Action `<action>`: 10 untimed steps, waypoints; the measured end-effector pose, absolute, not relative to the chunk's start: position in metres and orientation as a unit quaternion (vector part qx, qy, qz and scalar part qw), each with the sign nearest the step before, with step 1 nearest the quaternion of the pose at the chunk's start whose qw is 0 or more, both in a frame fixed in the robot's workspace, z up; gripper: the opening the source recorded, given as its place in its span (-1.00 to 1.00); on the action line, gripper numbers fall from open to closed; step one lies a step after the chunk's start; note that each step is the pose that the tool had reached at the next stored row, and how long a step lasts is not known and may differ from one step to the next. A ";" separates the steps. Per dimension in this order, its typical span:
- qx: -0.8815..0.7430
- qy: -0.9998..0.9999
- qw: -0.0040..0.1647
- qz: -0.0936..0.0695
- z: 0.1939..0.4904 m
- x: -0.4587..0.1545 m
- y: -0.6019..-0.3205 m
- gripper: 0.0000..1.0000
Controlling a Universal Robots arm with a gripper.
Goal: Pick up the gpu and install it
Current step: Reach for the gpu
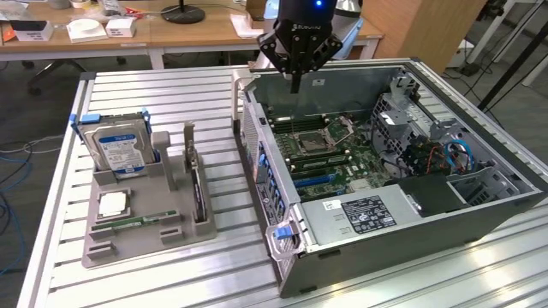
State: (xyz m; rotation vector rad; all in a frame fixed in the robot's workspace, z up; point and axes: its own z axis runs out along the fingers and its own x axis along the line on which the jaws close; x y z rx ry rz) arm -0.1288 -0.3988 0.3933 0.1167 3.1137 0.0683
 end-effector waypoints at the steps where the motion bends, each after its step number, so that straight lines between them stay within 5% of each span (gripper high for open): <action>1: 0.037 0.999 0.013 0.022 0.393 -0.130 -0.399 -0.79; 10: 0.037 0.999 0.012 0.022 0.393 -0.138 -0.399 -0.79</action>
